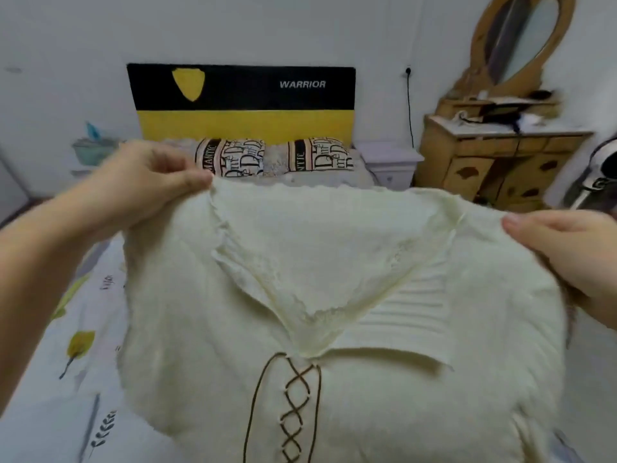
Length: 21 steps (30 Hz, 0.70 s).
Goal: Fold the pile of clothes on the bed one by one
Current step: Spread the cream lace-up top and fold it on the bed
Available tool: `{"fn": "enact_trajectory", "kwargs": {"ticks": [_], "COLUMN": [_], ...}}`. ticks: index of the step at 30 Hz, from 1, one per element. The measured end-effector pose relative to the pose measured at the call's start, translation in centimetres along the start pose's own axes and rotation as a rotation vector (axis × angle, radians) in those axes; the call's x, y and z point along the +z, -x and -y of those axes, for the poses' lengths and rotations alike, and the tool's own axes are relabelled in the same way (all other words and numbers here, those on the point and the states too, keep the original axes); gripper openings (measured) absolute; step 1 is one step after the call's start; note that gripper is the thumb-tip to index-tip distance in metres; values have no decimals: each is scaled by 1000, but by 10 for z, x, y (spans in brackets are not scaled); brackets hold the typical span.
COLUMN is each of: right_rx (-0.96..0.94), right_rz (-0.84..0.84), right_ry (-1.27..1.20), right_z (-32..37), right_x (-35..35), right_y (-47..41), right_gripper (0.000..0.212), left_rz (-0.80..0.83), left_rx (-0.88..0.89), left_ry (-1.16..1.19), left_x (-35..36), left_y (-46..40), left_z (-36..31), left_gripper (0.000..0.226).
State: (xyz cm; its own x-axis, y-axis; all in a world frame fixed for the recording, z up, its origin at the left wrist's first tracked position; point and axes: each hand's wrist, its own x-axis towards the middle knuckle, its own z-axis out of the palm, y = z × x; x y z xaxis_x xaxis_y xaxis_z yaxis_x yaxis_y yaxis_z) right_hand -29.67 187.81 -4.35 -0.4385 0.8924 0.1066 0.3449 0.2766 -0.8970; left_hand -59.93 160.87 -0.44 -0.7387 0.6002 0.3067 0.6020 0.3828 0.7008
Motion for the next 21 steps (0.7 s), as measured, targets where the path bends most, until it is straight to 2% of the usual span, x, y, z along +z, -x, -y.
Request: {"fn": "enact_trajectory", "kwargs": {"ticks": [1,3,7,10,15,21], "right_rx": [43,114,171,205,299,242], "right_rz": [119,146,141,147,173,130], "right_ry": [48,137,314,399,444,484], "right_z": [-5,-50,-154,-215,-261,-288], "right_x": [15,46,118,161,204,238], "right_y": [-3,-14,-37,-41,-66,-120], "right_gripper": [31,35,44,41,26,25], "left_rz": [104,271,399,449,511,439], "left_rx": [-34,-67,-214,-281,-331,-255], "left_ry": [3,-72,-154,-152,-185,-254], "left_x": [25,84,176,229,281,330], "left_y": [0,-3,-8,-2,-20,-65], "left_z": [9,47,136,186,243,277], "left_gripper": [20,28,38,33,23,8]}}
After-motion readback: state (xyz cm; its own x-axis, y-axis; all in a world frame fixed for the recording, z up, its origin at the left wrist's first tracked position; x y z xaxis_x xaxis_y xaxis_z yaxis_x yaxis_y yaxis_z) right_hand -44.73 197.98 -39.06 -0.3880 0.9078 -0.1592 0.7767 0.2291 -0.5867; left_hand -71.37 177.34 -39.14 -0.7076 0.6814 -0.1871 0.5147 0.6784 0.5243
